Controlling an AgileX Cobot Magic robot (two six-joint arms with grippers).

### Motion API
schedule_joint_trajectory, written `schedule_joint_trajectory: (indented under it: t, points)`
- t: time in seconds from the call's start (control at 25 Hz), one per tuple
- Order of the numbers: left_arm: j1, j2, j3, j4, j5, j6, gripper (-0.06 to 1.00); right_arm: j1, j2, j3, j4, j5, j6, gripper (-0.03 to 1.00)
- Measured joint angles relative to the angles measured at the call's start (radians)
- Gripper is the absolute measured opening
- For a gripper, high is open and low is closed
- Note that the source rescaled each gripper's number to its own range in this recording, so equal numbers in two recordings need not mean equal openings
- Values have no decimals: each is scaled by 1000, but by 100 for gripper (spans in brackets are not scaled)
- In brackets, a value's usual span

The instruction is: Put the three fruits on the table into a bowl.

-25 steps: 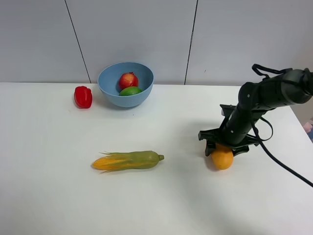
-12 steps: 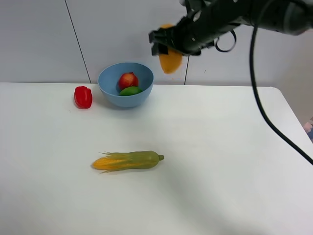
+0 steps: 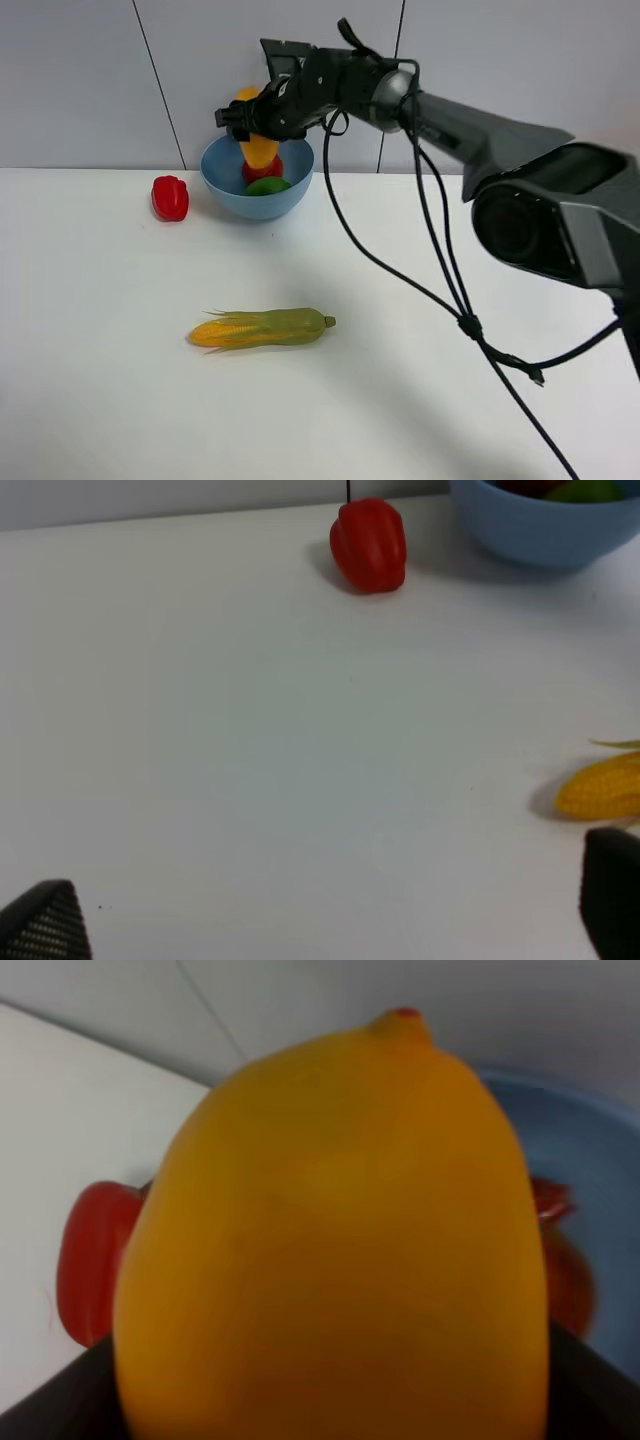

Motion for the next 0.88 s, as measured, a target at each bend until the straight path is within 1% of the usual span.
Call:
schedule_joint_trajectory:
  t: [0.08,0.24,0.28,0.32,0.36,0.4,0.44,0.48,0.56,0.64,0.76,0.88]
  points:
    - [0,0,0,0,0,0,100,9,43,-34,2,0,1,0]
    - [0,0,0,0,0,0,100,13,75,-40,2,-3,2,0]
    - [0,0,0,0,0,0,100,13,77,-40,2,-6,2,11]
    - [0,0,0,0,0,0,100,13,76,-40,2,-10,-2,34]
    - [0,0,0,0,0,0,100,13,75,-43,2,-10,-6,61]
    - [0,0,0,0,0,0,100,13,74,-47,2,-15,-8,77]
    - [0,0,0,0,0,0,100,13,74,-48,3,-21,-13,86]
    - [0,0,0,0,0,0,100,13,73,-49,5,-24,-14,91]
    - [0,0,0,0,0,0,100,14,70,-49,13,-13,-20,96]
    - [0,0,0,0,0,0,100,16,52,-48,14,31,-20,98]
    - [0,0,0,0,0,0,100,24,-14,-48,13,148,-34,99]
    - [0,0,0,0,0,0,100,26,-119,-49,13,313,-70,99]
